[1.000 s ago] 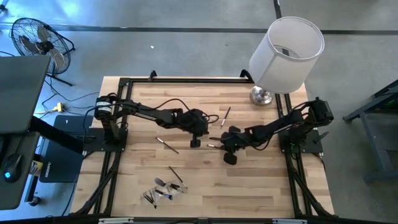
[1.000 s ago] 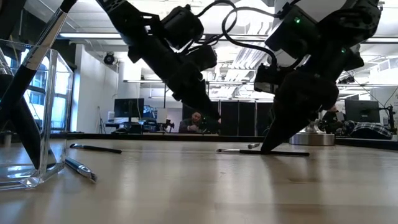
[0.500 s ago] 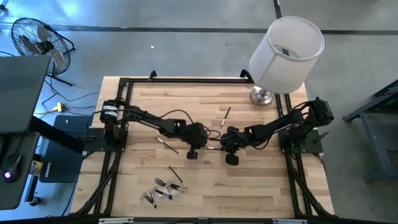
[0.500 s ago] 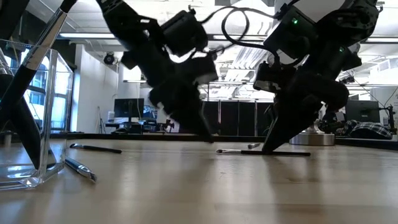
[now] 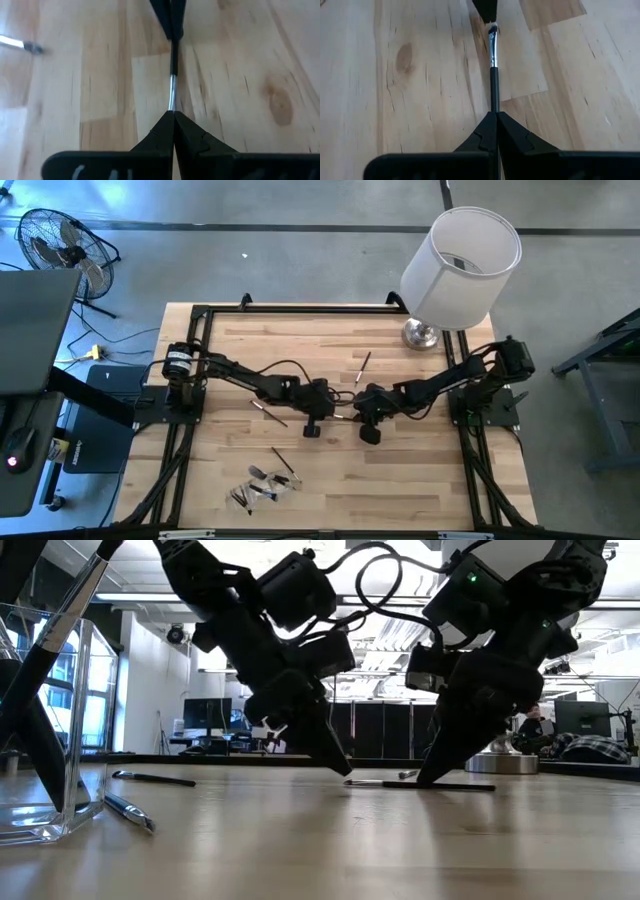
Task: Pick & Place Makeup Supplies
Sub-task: Put the silver makeup brush into the transparent organizer
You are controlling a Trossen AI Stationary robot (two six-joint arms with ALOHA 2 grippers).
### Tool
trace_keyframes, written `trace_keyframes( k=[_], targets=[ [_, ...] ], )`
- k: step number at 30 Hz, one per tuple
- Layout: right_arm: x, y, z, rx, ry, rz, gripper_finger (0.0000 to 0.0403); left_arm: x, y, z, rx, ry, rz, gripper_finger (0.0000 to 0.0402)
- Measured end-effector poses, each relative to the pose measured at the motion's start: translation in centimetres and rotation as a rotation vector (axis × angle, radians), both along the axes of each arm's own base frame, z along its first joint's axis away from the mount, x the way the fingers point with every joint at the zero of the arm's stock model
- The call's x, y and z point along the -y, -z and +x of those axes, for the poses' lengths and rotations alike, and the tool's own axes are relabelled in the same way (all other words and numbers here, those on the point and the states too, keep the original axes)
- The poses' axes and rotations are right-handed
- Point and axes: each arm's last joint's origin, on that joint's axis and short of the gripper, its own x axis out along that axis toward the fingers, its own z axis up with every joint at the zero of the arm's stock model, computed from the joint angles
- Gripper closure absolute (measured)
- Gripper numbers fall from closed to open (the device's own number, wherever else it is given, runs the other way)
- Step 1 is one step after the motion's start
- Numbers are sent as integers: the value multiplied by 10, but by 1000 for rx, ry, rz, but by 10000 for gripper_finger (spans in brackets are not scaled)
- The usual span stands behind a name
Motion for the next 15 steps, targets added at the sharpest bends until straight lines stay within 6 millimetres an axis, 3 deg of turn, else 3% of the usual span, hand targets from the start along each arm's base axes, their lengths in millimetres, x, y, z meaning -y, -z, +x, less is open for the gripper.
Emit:
trace_keyframes(
  k=[6,9,15],
  targets=[
    [0,-1,1,9,37,18,402,0,-1,2,27,44,44,401],
    [0,-1,1,9,47,29,402,0,11,5,20,56,55,402],
    [0,-1,1,13,58,43,402,0,12,5,15,52,50,402]
  ],
)
